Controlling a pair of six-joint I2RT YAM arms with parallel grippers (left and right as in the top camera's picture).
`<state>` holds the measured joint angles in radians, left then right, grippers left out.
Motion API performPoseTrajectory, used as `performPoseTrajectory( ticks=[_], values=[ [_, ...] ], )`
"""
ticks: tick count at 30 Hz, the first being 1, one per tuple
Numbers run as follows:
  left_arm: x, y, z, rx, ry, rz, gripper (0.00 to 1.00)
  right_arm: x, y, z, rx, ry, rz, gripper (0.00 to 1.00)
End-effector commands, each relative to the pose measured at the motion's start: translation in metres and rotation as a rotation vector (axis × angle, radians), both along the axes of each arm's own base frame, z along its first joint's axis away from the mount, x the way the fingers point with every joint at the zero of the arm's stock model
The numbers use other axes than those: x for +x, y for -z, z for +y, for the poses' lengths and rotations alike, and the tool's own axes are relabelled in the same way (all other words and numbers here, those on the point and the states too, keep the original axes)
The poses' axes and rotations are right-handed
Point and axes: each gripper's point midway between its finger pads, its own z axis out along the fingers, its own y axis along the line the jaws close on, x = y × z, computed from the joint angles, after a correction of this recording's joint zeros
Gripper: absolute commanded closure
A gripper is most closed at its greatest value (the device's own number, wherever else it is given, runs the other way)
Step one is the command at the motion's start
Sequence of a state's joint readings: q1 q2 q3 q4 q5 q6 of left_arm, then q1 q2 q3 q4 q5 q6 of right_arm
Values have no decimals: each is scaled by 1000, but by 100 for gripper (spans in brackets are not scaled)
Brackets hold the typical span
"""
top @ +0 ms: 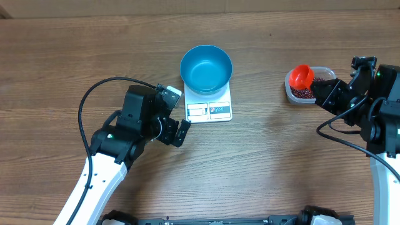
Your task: Scoop item into bowl and weigh 150g on scale
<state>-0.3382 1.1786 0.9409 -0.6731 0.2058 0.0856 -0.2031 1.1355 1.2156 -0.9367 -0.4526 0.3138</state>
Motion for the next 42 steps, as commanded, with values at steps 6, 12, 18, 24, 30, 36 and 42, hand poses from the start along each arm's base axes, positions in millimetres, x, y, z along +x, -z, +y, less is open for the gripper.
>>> performPoseTrajectory(
  ticks=[6, 12, 18, 24, 30, 36, 42],
  values=[
    [0, 3, 2, 15, 12, -7, 0, 2, -9, -4, -17, 6, -27, 96],
    [0, 3, 2, 15, 11, -7, 1, 2, -9, -3, -17, 6, -26, 96],
    [1, 2, 2, 13, 11, -13, 0, 2, -9, -3, -17, 6, -26, 96],
    [4, 0, 1, 9, 11, -26, 1, 3, -9, -4, -17, 6, -27, 96],
    [4, 0, 1, 10, 11, -24, 1, 2, -9, -3, -16, 6, -26, 96],
    [4, 0, 1, 10, 11, -24, 0, 2, -9, -4, -17, 6, -27, 96],
    [4, 0, 1, 9, 11, -24, 0, 2, -7, -3, -13, 5, -18, 96]
  ],
)
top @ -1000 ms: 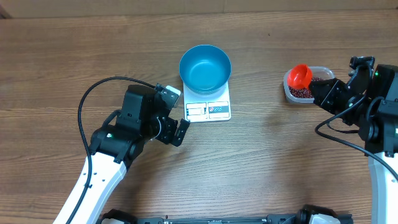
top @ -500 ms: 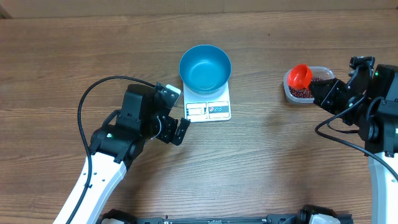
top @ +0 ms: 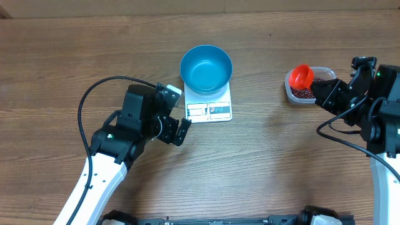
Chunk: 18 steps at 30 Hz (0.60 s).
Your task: Scoop item into bowl and weigh 150g on scale
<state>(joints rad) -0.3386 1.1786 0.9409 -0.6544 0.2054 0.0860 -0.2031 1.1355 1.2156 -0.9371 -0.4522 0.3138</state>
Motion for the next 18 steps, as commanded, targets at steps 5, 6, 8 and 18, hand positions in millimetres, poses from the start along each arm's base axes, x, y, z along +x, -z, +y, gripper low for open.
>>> performPoseTrajectory(
  ticks=[5, 6, 8, 18],
  values=[
    [0, 3, 2, 15, 11, -7, 1, 6, -5, -3, -18, -18, 26, 96],
    [0, 3, 2, 15, 10, -6, 1, 8, -5, -4, -30, -30, 40, 96],
    [0, 3, 2, 15, 11, -7, 0, 11, -6, -7, -67, -63, 73, 97],
    [0, 3, 2, 15, 10, -6, 0, 45, -5, -54, -328, -71, 250, 96]
  ],
)
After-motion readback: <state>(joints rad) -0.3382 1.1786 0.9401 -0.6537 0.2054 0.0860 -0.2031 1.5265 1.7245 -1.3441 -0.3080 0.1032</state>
